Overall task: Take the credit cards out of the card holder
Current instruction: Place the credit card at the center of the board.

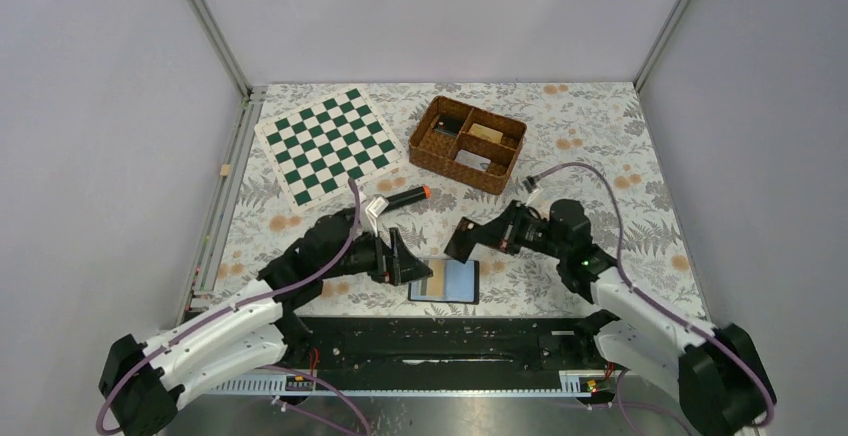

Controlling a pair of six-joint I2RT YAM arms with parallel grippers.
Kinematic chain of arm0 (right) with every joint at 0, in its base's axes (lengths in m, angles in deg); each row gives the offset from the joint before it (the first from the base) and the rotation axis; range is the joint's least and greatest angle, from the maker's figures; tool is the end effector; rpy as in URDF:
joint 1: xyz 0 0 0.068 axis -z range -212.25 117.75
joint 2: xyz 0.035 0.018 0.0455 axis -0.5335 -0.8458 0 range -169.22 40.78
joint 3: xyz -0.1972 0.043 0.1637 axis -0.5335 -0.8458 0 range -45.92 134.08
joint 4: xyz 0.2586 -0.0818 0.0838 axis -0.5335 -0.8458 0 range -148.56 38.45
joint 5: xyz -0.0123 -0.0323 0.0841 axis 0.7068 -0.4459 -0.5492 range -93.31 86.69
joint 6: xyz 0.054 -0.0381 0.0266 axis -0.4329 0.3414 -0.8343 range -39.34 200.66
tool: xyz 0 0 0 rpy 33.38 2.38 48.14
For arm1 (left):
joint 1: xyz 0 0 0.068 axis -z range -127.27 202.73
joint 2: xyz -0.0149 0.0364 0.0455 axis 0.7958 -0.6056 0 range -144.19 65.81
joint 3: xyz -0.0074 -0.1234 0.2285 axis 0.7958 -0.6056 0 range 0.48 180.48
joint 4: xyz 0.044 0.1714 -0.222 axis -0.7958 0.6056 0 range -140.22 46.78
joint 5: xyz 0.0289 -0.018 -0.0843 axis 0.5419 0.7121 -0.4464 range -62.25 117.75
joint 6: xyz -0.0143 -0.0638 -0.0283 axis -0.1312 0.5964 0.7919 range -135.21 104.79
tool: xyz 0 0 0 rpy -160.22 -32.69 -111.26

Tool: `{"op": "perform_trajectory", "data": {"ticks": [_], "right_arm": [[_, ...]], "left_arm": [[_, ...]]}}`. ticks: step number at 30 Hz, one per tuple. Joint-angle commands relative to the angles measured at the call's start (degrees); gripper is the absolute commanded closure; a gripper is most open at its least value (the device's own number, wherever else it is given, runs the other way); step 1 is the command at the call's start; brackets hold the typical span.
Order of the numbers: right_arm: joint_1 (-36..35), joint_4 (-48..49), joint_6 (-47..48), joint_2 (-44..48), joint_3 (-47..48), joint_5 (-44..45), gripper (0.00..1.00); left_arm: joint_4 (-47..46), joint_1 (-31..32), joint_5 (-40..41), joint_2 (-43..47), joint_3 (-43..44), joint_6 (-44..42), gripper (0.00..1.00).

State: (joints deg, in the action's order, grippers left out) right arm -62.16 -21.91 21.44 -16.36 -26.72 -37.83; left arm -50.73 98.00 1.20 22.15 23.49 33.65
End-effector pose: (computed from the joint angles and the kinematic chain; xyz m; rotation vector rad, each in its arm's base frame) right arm 0.2036 0.1554 0.1883 -0.0135 1.9980 1.5979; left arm 0.1433 -0.1819 0.2042 0.2909 2.1922 -1.4660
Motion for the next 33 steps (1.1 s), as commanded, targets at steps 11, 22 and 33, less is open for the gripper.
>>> {"op": "perform_trajectory", "data": {"ticks": [11, 22, 33], "right_arm": [[28.6, -39.0, 21.4, 0.7, 11.3, 15.0, 1.00], [37.4, -27.1, 23.8, -21.9, 20.3, 5.7, 0.96], [41.6, -30.2, 27.2, -30.4, 22.6, 2.2, 0.67]], "left_arm": [[33.5, 0.0, 11.0, -0.3, 21.9, -17.4, 0.01], [30.7, 0.0, -4.9, -1.1, 21.3, -21.0, 0.01], [28.2, 0.0, -9.0, 0.7, 20.7, -21.0, 0.01]]}}
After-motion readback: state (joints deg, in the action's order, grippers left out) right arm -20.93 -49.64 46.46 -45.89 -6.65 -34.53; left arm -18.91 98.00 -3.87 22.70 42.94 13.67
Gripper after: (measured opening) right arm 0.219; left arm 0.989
